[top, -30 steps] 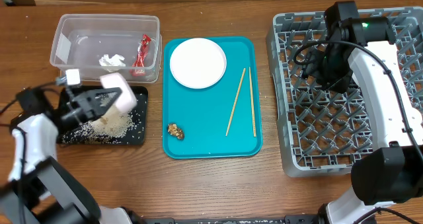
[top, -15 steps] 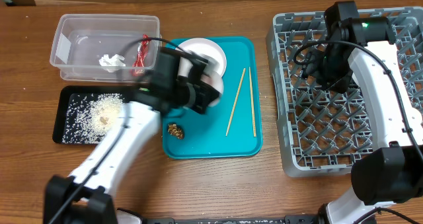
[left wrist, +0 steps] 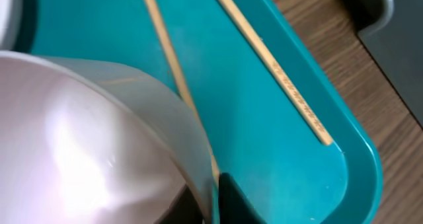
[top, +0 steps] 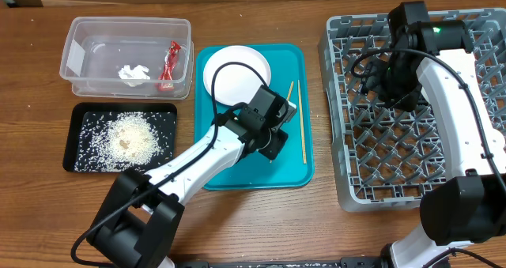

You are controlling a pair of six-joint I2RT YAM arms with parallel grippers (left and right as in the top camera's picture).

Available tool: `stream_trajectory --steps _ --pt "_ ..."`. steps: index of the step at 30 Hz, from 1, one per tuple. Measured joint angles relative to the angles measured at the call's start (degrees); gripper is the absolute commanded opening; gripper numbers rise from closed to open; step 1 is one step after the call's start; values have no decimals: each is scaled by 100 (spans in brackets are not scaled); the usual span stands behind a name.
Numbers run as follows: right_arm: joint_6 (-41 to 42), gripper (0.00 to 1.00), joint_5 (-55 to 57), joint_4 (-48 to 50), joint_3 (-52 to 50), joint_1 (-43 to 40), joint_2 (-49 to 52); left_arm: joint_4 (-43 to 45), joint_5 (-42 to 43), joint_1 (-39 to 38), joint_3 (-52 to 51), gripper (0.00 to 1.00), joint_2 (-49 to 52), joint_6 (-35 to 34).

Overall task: Sort waste into correct bins and load items into the dishwasher
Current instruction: 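Carry the empty pink bowl back and set it on the teal tray, then grasp the pink bowl rim with the right gripper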

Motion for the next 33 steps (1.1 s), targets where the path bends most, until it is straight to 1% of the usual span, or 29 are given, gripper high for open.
stream_trajectory --steps 2,4,6,9,11,14,17,19,20,22,24,29,33 --pt "-2 70 0 -4 0 0 0 13 -98 4 0 19 0 4" --pt "0 76 0 -2 0 0 0 13 -170 11 0 24 0 0" --pt "-24 81 -2 -17 0 0 0 -37 -214 13 17 33 0 -4" --pt "-28 95 0 -35 0 0 0 -339 -251 35 157 38 0 -24" --pt "-35 99 -50 -20 0 0 0 -625 -278 72 358 39 -26 -20" --pt "-20 99 -243 50 0 0 0 -1003 -282 223 699 40 -214 -24" --pt "-46 99 -579 210 0 11 0 -1296 -284 586 1003 42 -605 -140" --pt "-153 99 -883 387 0 46 0 -1432 -282 970 1106 48 -951 -297" --pt "-216 99 -1038 496 0 92 0 -1499 -286 1137 1126 54 -1086 -389" --pt "-295 99 -1237 636 0 225 0 -1703 -297 1624 1156 59 -1414 -573" --pt "-343 97 -1388 800 0 452 0 -1932 -332 2118 1178 64 -1668 -756" --pt "-428 95 -1515 1086 0 1217 4 -2712 -343 3095 1207 67 -1845 -1102" --pt "-446 92 -1410 1102 0 1716 94 -3058 -328 3554 1202 70 -1840 -1185"
